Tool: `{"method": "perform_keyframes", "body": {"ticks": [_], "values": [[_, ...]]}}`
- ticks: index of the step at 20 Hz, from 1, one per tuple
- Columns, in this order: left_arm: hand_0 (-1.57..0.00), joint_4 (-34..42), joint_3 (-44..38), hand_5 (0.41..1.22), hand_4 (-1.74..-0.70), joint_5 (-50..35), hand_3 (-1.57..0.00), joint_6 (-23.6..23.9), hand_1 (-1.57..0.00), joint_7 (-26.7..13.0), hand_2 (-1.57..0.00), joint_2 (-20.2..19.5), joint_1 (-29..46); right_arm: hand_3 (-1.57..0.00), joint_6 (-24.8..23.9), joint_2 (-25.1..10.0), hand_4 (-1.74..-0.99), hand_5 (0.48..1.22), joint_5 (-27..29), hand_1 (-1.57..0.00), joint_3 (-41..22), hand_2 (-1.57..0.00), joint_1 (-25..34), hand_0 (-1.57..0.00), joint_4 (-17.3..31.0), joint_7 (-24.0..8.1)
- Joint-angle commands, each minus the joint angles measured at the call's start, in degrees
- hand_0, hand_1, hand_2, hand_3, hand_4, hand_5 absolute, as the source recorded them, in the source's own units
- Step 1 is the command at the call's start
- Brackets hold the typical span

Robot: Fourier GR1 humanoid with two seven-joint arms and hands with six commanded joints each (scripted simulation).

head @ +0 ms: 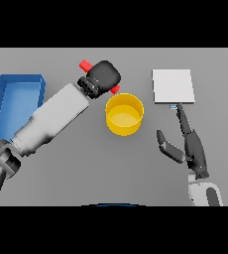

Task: Pick up the red beaker and tilt it to pour out 1 green nut into yellow bowl. Pick up the yellow bowl and place it on the metallic measuring scale.

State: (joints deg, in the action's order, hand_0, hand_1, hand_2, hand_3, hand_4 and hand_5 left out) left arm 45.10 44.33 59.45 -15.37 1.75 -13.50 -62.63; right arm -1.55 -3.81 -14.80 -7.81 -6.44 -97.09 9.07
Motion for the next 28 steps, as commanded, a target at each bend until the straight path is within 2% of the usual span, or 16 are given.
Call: {"method": "perform_keyframes", "body": {"ticks": [1, 3, 4, 7, 8, 9, 10, 13, 16, 18, 21, 26, 28], "values": [[-1.57, -1.2, 1.5, 1.219, -1.70, 1.6, -1.57, -0.1, -1.57, 0.5, -1.57, -0.1, -0.9, 0.00, -0.4, 0.2, -1.066, 0.689, -0.7, 0.00, -0.3, 0.00, 0.4, 0.00, 0.1, -0.5], [-1.57, -2.7, 4.3, 1.219, -1.71, 4.4, -1.57, -1.3, -1.57, 0.1, -1.57, 0.7, -2.6, 0.00, 0.0, 0.1, -1.064, 0.690, 0.4, 0.00, 0.5, 0.00, 1.4, 0.00, 0.9, -1.9], [-1.57, -3.7, 5.1, 1.220, -1.72, 5.4, -1.57, -1.5, -1.57, 0.1, -1.57, 1.2, -3.6, 0.00, -0.2, -0.1, -1.063, 0.694, 0.1, 0.00, 0.3, 0.00, 0.8, 0.00, 0.4, -0.6], [-1.57, -6.3, 7.1, 1.220, -1.73, 7.9, -1.57, -0.6, -1.57, 1.2, -1.57, 2.0, -5.6, 0.00, -0.3, 0.1, -1.058, 0.696, 0.1, 0.00, 0.5, 0.00, 1.2, 0.00, 1.2, -1.7], [-1.57, -6.8, 7.9, 1.220, -1.73, 8.7, -1.57, -0.2, -1.57, 1.1, -1.57, 2.4, -5.3, 0.00, -0.2, 0.5, -1.060, 0.696, 0.2, 0.00, 0.1, 0.00, 0.9, 0.00, 1.1, -0.7], [-1.57, -6.7, 8.4, 1.221, -1.73, 9.4, -1.57, 0.3, -1.57, 0.9, -1.57, 2.5, -5.6, 0.00, -0.1, 1.0, -1.056, 0.693, 0.7, 0.00, 0.2, 0.00, 1.6, 0.00, 1.5, -1.3], [-1.57, -6.9, 8.9, 1.221, -1.73, 10.0, -1.57, 0.9, -1.57, 0.4, -1.57, 3.0, -5.1, 0.00, 0.2, 0.8, -1.063, 0.699, 1.2, 0.00, 0.3, 0.00, 1.0, 0.00, 0.8, 0.4], [-1.57, -7.6, 11.6, 1.221, -1.74, 13.3, -1.57, 2.7, -1.57, 0.2, -1.57, 3.8, -6.3, 0.00, -0.8, 1.1, -1.055, 0.691, 0.4, 0.00, 0.3, 0.00, 1.2, 0.00, 1.1, -0.5], [-1.57, -8.5, 14.3, 1.221, -1.74, 16.0, -1.57, 1.3, -1.57, 1.0, -1.57, 4.7, -7.5, 0.00, -1.9, 1.3, -1.082, 0.677, -1.3, 0.00, -0.1, 0.00, 1.3, 0.00, 1.6, 0.3], [-1.57, -10.0, 15.9, 1.221, -1.73, 17.8, -1.57, 1.8, -1.57, 2.4, -1.57, 5.5, -9.3, 0.00, -1.8, 1.3, -1.077, 0.676, -1.2, 0.00, -0.1, 0.00, 1.3, 0.00, 1.6, 0.5], [-1.57, -10.4, 19.2, 1.221, -1.73, 20.6, -1.57, -0.6, -1.57, 5.4, -1.57, 6.2, -11.6, 0.00, -2.2, 1.6, -1.061, 0.671, -1.9, 0.00, -0.6, 0.00, 1.0, 0.00, 1.0, 0.4], [-1.57, -12.4, 20.6, 1.221, -1.73, 22.7, -1.57, -2.9, -1.57, 6.5, -1.57, 8.4, -14.6, 0.00, -2.1, 1.2, -1.035, 0.685, -1.8, 0.00, -0.3, 0.00, 1.6, 0.00, 0.8, -0.1], [-1.57, -13.6, 18.5, 1.221, -1.73, 21.7, -1.57, 0.4, -1.57, 7.9, -1.57, 7.5, -16.8, 0.00, -2.4, 1.8, -1.035, 0.684, -2.5, 0.00, -1.0, 0.00, 1.2, 0.00, 1.2, 0.3]]}}
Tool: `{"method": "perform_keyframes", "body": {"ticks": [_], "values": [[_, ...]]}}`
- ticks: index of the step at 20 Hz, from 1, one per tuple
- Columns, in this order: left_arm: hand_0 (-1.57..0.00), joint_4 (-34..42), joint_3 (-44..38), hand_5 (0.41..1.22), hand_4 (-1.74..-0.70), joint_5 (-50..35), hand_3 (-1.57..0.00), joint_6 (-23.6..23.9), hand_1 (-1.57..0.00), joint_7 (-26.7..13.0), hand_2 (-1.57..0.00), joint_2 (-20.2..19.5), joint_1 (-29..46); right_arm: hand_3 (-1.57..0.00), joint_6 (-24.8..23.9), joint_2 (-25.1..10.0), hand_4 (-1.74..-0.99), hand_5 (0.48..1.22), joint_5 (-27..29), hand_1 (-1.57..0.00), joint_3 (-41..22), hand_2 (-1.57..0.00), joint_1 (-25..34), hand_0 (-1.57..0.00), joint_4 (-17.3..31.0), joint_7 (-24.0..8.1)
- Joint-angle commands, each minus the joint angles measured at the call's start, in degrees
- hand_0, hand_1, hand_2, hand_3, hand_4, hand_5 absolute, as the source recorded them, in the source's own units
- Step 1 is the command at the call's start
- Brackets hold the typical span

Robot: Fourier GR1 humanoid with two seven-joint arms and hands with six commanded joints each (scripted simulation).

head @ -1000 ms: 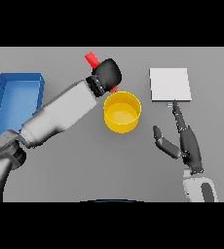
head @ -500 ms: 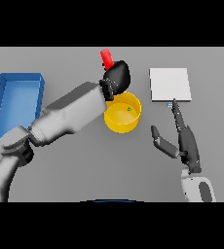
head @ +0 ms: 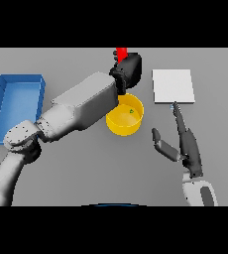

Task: Pick up the red beaker and tilt it to pour out 1 green nut into yellow bowl. Pick up the yellow bowl and place it on the metallic measuring scale.

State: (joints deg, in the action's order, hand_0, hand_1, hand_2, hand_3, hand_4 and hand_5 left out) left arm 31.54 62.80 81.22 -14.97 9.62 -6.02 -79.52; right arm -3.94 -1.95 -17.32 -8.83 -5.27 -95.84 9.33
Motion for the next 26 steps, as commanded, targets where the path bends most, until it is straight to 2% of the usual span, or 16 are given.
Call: {"method": "perform_keyframes", "body": {"ticks": [1, 4, 5, 6, 8, 9, 10, 12, 15, 17, 19, 21, 23, 26], "values": [[-1.57, -1.6, -1.3, 1.221, -1.73, -0.4, -1.57, 1.0, -1.57, -0.3, -1.57, -0.4, -1.5, 0.00, 0.0, -0.2, -1.035, 0.685, 0.5, 0.00, 0.5, 0.00, 0.2, 0.00, 0.3, 0.2], [-1.57, -3.7, -5.5, 1.221, -1.73, -2.7, -1.57, 0.6, -1.57, 1.0, -1.57, -2.5, -6.0, 0.00, -0.5, -0.8, -1.023, 0.682, -0.6, 0.00, 0.4, 0.00, -0.1, 0.00, 0.2, 0.8], [-1.57, -5.2, -8.0, 1.221, -1.73, -4.2, -1.26, 0.8, -1.57, 0.6, -1.57, -3.8, -7.7, 0.00, -0.5, -0.9, -1.024, 0.681, -0.4, 0.00, 0.5, 0.00, 0.1, 0.00, -0.7, 0.0], [-1.57, -6.6, -9.6, 1.221, -1.73, -5.0, -1.02, 0.9, -1.57, 0.2, -1.57, -4.1, -9.0, 0.00, -0.2, -1.0, -1.028, 0.680, -0.1, 0.00, 0.7, 0.00, 0.6, 0.00, -0.6, -0.9], [-1.57, -10.1, -14.4, 1.221, -1.73, -8.5, -1.22, 2.9, -1.57, 1.9, -1.57, -6.2, -10.8, 0.00, 0.3, -0.6, -1.009, 0.676, 0.3, 0.00, 0.2, 0.00, -0.1, 0.00, -1.3, -0.8], [-1.57, -12.1, -17.5, 1.221, -1.73, -10.8, -1.29, 2.1, -1.57, 0.6, -1.57, -7.0, -11.8, 0.00, 0.2, -0.8, -1.001, 0.683, 0.4, 0.00, 0.4, 0.00, -0.1, 0.00, -1.3, 0.0], [-1.57, -13.7, -20.5, 1.221, -1.73, -12.8, -1.35, 1.7, -1.57, -2.1, -1.57, -7.5, -12.7, 0.00, 0.2, -1.0, -0.996, 0.681, 0.1, 0.00, 0.3, 0.00, -0.2, 0.00, -1.2, -0.3], [-1.57, -16.1, -26.7, 1.221, -1.73, -17.8, -1.43, 1.6, -1.57, -4.8, -1.57, -10.1, -13.1, 0.00, -0.3, -0.6, -0.990, 0.672, -0.1, 0.00, 0.3, 0.00, 0.9, 0.00, -0.1, -0.2], [-1.57, -18.8, -35.1, 1.221, -1.74, -25.0, -1.45, 4.1, -1.57, -9.1, -1.57, -15.2, -12.0, 0.00, -0.3, 0.2, -1.006, 0.669, 1.1, 0.00, 0.8, 0.00, 1.8, 0.00, 1.0, -1.2], [-1.57, -20.0, -40.1, 1.221, -1.74, -29.7, -1.45, 6.9, -1.57, -12.2, -1.57, -18.5, -10.3, 0.00, 0.4, 0.3, -1.002, 0.666, 2.2, 0.00, 1.0, 0.00, 1.9, 0.00, 1.1, -0.5], [-1.57, -20.3, -44.3, 1.221, -1.74, -34.3, -1.43, 10.4, -1.57, -13.0, -1.57, -21.3, -6.8, 0.00, 0.8, 0.3, -1.012, 0.659, 3.0, 0.00, 1.1, 0.00, 2.0, 0.00, 1.1, -0.6], [-1.57, -20.3, -47.6, 1.221, -1.74, -37.9, -1.41, 13.3, -1.57, -16.8, -1.57, -24.1, -2.8, 0.00, 0.3, -0.1, -1.034, 0.655, 2.0, 0.00, 1.0, 0.00, 1.8, 0.00, 1.7, -0.2], [-1.57, -19.6, -51.7, 1.221, -1.74, -42.5, -1.43, 15.9, -1.57, -19.2, -1.57, -25.8, 0.8, 0.00, 0.1, -0.1, -1.050, 0.653, 1.3, 0.00, 0.7, 0.00, 2.2, 0.00, 2.4, -0.4], [-1.57, -16.8, -56.4, 1.221, -1.74, -48.7, -1.46, 19.9, -1.57, -21.1, -1.57, -26.3, 7.5, 0.00, 0.1, -0.6, -1.048, 0.652, 0.9, 0.00, 0.6, 0.00, 1.8, 0.00, 1.6, 0.0]]}}
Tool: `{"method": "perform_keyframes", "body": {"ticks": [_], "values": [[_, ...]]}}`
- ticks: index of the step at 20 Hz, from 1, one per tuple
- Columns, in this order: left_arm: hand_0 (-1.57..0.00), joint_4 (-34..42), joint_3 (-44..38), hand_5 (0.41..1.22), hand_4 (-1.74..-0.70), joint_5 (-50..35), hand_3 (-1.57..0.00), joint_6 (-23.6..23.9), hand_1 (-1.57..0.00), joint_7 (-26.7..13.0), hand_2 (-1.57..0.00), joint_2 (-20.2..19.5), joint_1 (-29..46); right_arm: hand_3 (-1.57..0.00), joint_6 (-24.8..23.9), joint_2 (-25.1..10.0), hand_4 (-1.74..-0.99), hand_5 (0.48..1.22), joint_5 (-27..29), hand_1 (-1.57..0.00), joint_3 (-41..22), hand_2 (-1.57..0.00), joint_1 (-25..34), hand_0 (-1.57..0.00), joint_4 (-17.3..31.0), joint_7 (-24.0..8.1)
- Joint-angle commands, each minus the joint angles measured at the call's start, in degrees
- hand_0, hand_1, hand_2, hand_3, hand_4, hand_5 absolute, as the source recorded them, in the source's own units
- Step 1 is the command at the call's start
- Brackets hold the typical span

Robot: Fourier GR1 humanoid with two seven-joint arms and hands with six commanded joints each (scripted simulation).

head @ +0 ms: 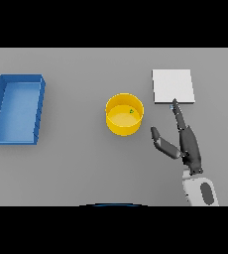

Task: Pick up the red beaker and tilt it to pour out 1 green nut into yellow bowl. Pick up the yellow bowl and place it on the metallic measuring scale.

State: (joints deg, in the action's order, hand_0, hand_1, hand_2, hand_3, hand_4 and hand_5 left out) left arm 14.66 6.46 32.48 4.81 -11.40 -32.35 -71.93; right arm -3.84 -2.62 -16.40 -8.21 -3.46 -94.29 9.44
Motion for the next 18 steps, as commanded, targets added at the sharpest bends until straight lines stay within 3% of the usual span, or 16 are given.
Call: {"method": "perform_keyframes", "body": {"ticks": [1, 4, 8, 9, 15, 18], "values": [[-1.57, 1.1, -1.6, 1.221, -1.74, -2.0, -1.47, 1.0, -1.57, -1.8, -1.57, -0.2, 2.2, 0.00, -0.2, -0.2, -1.047, 0.651, -0.2, 0.00, 0.2, 0.00, 0.4, 0.00, -0.1, -0.3], [-1.57, 8.1, -4.5, 1.221, -1.74, -7.1, -1.48, 2.3, -1.57, -3.5, -1.57, -0.1, 9.4, 0.00, -1.0, -0.5, -1.054, 0.648, -1.9, 0.00, -0.4, 0.00, -0.1, 0.00, -1.0, -1.2], [-1.57, 22.4, -5.3, 1.221, -1.74, -11.2, -1.45, 4.3, -1.57, -11.6, -1.57, 0.8, 20.4, 0.00, -0.9, -0.3, -1.026, 0.648, -2.4, 0.00, -0.9, 0.00, 0.2, 0.00, -0.5, -1.7], [-1.57, 26.6, -5.3, 1.221, -1.74, -12.1, -1.44, 4.9, -1.57, -12.0, -1.57, 1.1, 23.9, 0.00, -1.0, -0.6, -1.020, 0.645, -2.7, 0.00, -0.7, 0.00, 0.0, 0.00, -0.8, -2.4], [-1.57, 41.5, -5.5, 1.221, -1.74, -14.8, -1.51, 8.6, -1.57, -16.5, -1.57, 4.2, 35.4, 0.00, 0.2, -0.6, -1.004, 0.648, -0.7, 0.00, -0.2, 0.00, -0.2, 0.00, 0.1, -0.7], [-1.57, 46.5, -5.8, 1.151, -1.74, -15.9, -1.54, 9.2, -1.57, -18.6, -1.57, 5.0, 39.8, 0.00, 0.5, -0.6, -1.012, 0.650, -0.1, 0.00, -0.1, 0.00, -0.7, 0.00, -0.4, 1.1]]}}
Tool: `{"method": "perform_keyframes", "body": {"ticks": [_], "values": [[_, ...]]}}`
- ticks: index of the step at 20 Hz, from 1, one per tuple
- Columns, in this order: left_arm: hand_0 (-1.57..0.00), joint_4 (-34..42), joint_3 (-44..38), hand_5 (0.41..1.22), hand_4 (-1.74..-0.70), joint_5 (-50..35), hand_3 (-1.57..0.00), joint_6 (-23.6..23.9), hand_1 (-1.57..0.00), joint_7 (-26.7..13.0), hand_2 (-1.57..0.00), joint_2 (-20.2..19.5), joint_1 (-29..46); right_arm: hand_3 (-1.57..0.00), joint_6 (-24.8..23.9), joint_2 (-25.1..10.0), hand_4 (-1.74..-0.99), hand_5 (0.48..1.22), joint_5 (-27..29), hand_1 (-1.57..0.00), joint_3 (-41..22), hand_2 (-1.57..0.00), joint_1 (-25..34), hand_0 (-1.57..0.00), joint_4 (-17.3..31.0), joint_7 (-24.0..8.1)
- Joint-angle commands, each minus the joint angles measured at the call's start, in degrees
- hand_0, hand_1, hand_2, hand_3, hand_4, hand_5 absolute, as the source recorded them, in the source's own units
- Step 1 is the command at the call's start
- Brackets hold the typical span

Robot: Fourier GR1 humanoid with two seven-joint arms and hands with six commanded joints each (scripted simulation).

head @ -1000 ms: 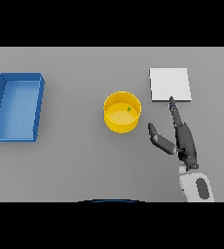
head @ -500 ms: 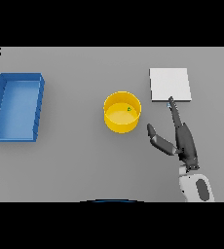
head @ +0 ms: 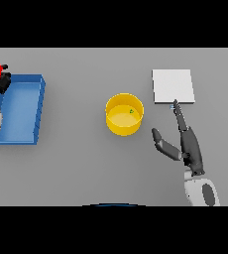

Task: Pick up the red beaker and tilt it to pour out 1 green nut into yellow bowl. Pick up the yellow bowl and place it on the metallic measuring scale.

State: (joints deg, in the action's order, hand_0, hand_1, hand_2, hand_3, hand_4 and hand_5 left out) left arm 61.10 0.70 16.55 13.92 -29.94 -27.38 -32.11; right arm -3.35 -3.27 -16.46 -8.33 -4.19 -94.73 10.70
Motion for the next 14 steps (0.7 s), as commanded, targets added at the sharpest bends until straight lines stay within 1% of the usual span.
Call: {"method": "perform_keyframes", "body": {"ticks": [1, 3, 4, 5, 6, 7, 8, 9, 10, 11, 12, 13, 14], "values": [[-1.57, 1.2, 0.1, 1.123, -1.74, 0.0, -1.55, 0.0, -1.57, -1.4, -1.57, 0.1, 0.8, 0.00, -0.1, -0.1, -1.010, 0.650, -0.2, 0.00, 0.2, 0.00, 0.5, 0.00, 0.7, -0.7], [-1.57, 3.7, 1.2, 1.046, -1.74, 1.0, -1.56, 0.4, -1.57, -2.0, -1.57, 0.2, 3.0, 0.00, -0.5, -0.1, -1.013, 0.644, -0.7, 0.00, 0.1, 0.00, -0.3, 0.00, 0.6, -0.5], [-1.57, 4.2, 1.7, 0.991, -1.71, 1.7, -1.56, -0.1, -1.57, -2.8, -1.57, -0.1, 3.0, 0.00, -0.5, -0.1, -1.017, 0.638, -0.5, 0.00, 0.2, 0.00, -0.3, 0.00, 0.4, -0.7], [-1.57, 4.3, 2.1, 0.941, -1.65, 2.1, -1.56, -0.5, -1.57, -3.1, -1.57, -0.3, 3.3, 0.00, -0.5, -0.2, -1.021, 0.636, -0.4, 0.00, 0.4, 0.00, 0.2, 0.00, -0.1, -1.3], [-1.57, 5.4, 2.6, 0.892, -1.54, 2.5, -1.56, -0.9, -1.57, -3.7, -1.57, -0.5, 4.2, 0.00, -0.7, -0.4, -1.021, 0.636, -0.7, 0.00, 0.3, 0.00, -0.8, 0.00, -0.3, -0.1], [-1.57, 6.1, 2.8, 0.848, -1.40, 2.7, -1.54, -0.9, -1.57, -3.9, -1.56, -0.5, 5.0, 0.00, -0.8, -0.2, -1.017, 0.635, -0.9, 0.00, -0.1, 0.00, -1.0, 0.00, -0.9, -0.3], [-1.57, 6.9, 2.7, 0.810, -1.28, 2.3, -1.47, -1.6, -1.54, -3.6, -1.50, -1.0, 5.9, 0.00, -0.9, 0.3, -1.012, 0.634, -1.0, 0.00, -0.2, 0.00, -0.4, 0.00, -0.4, -1.1], [-1.50, 8.0, 2.9, 0.780, -1.16, 1.9, -1.31, -2.3, -1.38, -3.2, -1.35, -1.2, 6.7, 0.00, -0.9, 0.7, -1.009, 0.634, -0.7, 0.00, -0.2, 0.00, -0.2, 0.00, 0.2, -0.9], [-1.39, 8.9, 2.8, 0.749, -1.07, 1.5, -1.14, -3.0, -1.22, -2.7, -1.21, -1.8, 7.5, 0.00, -1.0, 0.6, -1.007, 0.635, -0.9, 0.00, -0.3, 0.00, -0.1, 0.00, 0.2, -0.7], [-1.21, 8.4, 3.0, 0.720, -1.00, 1.6, -0.95, -3.4, -1.00, -3.4, -1.02, -1.6, 7.6, 0.00, -0.8, 0.3, -1.004, 0.636, -0.4, 0.00, 0.1, 0.00, -0.2, 0.00, -0.1, -0.8], [-0.97, 8.2, 3.2, 0.696, -0.96, 1.6, -0.77, -3.9, -0.80, -3.6, -0.82, -1.7, 7.3, 0.00, -0.6, 0.0, -1.004, 0.635, 0.0, 0.00, 0.4, 0.00, -0.7, 0.00, 0.0, -0.2], [-0.77, 8.4, 3.8, 0.677, -0.92, 1.5, -0.61, -5.1, -0.64, -3.6, -0.65, -1.8, 7.3, 0.00, -0.4, 0.0, -1.005, 0.634, 0.1, 0.00, 0.3, 0.00, -0.4, 0.00, 0.3, -0.6], [-0.62, 8.3, 4.6, 0.666, -0.89, 2.0, -0.49, -5.7, -0.51, -3.4, -0.52, -1.9, 7.5, 0.00, -0.2, -0.2, -1.008, 0.635, 0.1, 0.00, 0.3, 0.00, -0.2, 0.00, 0.1, -0.5]]}}
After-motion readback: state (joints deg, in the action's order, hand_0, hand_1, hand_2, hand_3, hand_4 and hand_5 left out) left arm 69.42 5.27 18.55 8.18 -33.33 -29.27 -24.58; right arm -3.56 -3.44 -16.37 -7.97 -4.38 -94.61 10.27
